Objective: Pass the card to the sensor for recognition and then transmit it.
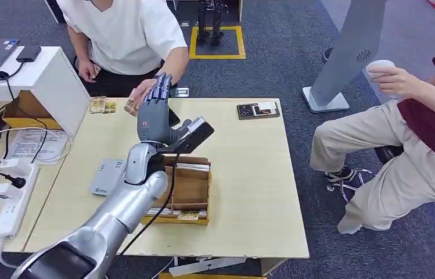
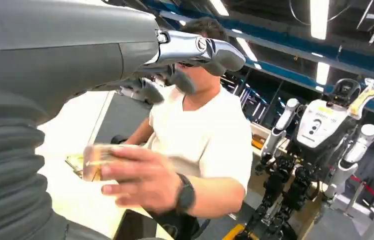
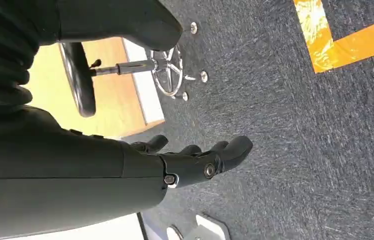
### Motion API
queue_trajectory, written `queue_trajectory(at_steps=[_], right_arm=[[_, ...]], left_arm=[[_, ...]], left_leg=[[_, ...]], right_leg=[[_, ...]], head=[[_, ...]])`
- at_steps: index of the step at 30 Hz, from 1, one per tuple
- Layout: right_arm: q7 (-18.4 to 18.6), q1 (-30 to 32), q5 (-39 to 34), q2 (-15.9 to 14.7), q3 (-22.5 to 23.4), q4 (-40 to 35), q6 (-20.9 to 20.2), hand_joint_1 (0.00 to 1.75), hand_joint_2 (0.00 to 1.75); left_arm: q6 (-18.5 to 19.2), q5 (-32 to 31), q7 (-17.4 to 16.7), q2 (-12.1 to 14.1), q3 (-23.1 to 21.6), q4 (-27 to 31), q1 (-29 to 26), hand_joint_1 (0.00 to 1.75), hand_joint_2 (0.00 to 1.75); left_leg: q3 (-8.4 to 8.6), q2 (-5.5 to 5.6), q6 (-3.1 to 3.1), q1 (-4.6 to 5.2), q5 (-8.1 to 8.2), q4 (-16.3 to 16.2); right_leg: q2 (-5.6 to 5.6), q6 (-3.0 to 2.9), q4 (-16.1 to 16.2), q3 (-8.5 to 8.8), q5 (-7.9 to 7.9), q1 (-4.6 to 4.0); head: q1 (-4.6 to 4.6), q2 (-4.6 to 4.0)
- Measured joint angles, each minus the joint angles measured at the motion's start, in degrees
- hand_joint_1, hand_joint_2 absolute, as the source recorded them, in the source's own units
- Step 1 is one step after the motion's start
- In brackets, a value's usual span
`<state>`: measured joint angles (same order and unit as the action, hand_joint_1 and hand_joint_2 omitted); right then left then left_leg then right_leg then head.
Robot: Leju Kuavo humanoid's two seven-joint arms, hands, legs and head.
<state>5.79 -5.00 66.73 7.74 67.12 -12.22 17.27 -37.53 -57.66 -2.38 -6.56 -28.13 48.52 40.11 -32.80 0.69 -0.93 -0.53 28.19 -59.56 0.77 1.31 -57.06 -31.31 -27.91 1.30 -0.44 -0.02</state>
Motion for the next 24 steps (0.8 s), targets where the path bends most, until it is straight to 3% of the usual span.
queue_trajectory(at_steps=[10, 24], right_arm=[[-0.24, 0.05, -0.7, 0.0, 0.0, 0.02, 0.44, 0.0, 1.75], [-0.59, 0.16, -1.57, 0.0, 0.07, 0.0, 0.76, 0.0, 1.75]], left_arm=[[-1.66, 3.06, 2.65, 1.31, 0.35, 1.4, -3.17, 0.0, 1.75], [-2.03, 8.03, 8.75, 4.22, 4.87, 16.25, -12.48, 0.0, 1.75]], left_leg=[[-0.01, 0.0, 0.0, 0.0, 0.0, 0.01], [-0.01, 0.0, 0.0, 0.0, 0.0, 0.01]], right_leg=[[0.0, 0.0, 0.0, -0.01, 0.0, 0.0], [0.0, 0.0, 0.0, -0.01, 0.0, 0.0]], head=[[0.0, 0.0], [0.0, 0.0]])
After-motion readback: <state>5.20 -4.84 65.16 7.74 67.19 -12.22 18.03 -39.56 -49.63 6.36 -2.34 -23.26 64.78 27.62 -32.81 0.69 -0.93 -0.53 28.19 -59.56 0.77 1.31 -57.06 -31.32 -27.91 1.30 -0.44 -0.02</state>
